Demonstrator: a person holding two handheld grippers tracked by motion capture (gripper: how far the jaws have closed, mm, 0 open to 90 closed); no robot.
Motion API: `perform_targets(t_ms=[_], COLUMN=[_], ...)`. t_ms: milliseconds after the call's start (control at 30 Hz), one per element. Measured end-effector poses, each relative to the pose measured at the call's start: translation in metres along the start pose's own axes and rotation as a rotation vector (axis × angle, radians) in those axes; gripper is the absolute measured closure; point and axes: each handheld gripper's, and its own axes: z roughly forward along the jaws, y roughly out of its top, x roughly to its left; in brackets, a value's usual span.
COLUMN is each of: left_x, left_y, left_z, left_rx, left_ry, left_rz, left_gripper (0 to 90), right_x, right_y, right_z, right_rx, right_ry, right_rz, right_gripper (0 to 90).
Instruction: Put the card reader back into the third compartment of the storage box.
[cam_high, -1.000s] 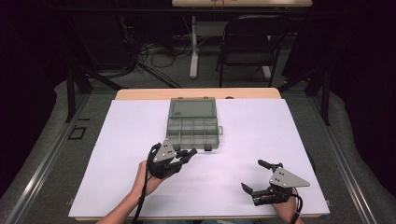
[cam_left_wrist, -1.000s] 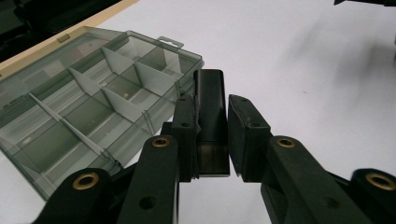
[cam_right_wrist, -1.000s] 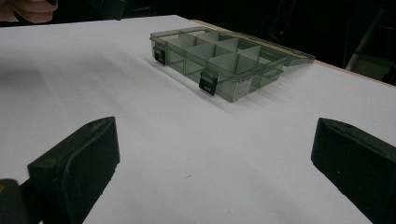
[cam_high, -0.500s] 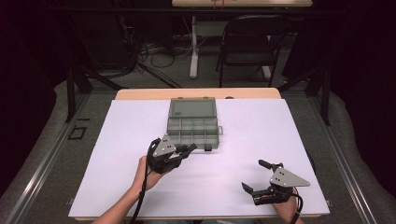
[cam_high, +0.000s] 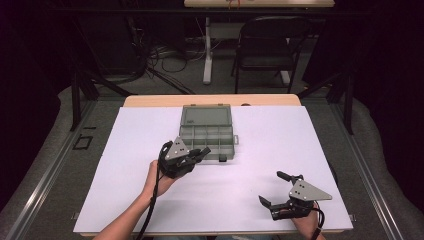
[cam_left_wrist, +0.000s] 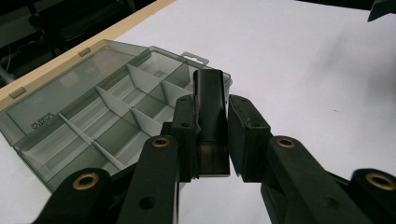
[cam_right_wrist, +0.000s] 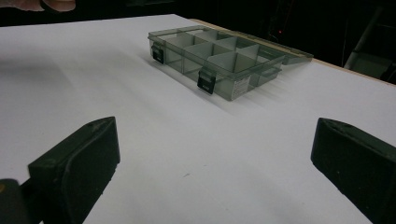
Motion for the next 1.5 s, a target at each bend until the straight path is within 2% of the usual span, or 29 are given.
perform_targets(t_ms=[267, 1500], left_x=[0.008, 0.033], left_y=[0.008, 0.023], left_z=[0.003, 0.023], left_rx=[-0.002, 0.017], left_ry=[0.013, 0.039], left_rz=[0.0, -0.024], left_gripper=[73.4, 73.4], right_x=[0.0, 0.0], right_y=[0.0, 0.0], right_z=[0.0, 0.0], right_rx=[0.0, 0.001], right_ry=[0.002, 0.002], right_rz=[0.001, 0.001], right_gripper=[0.8, 0.9])
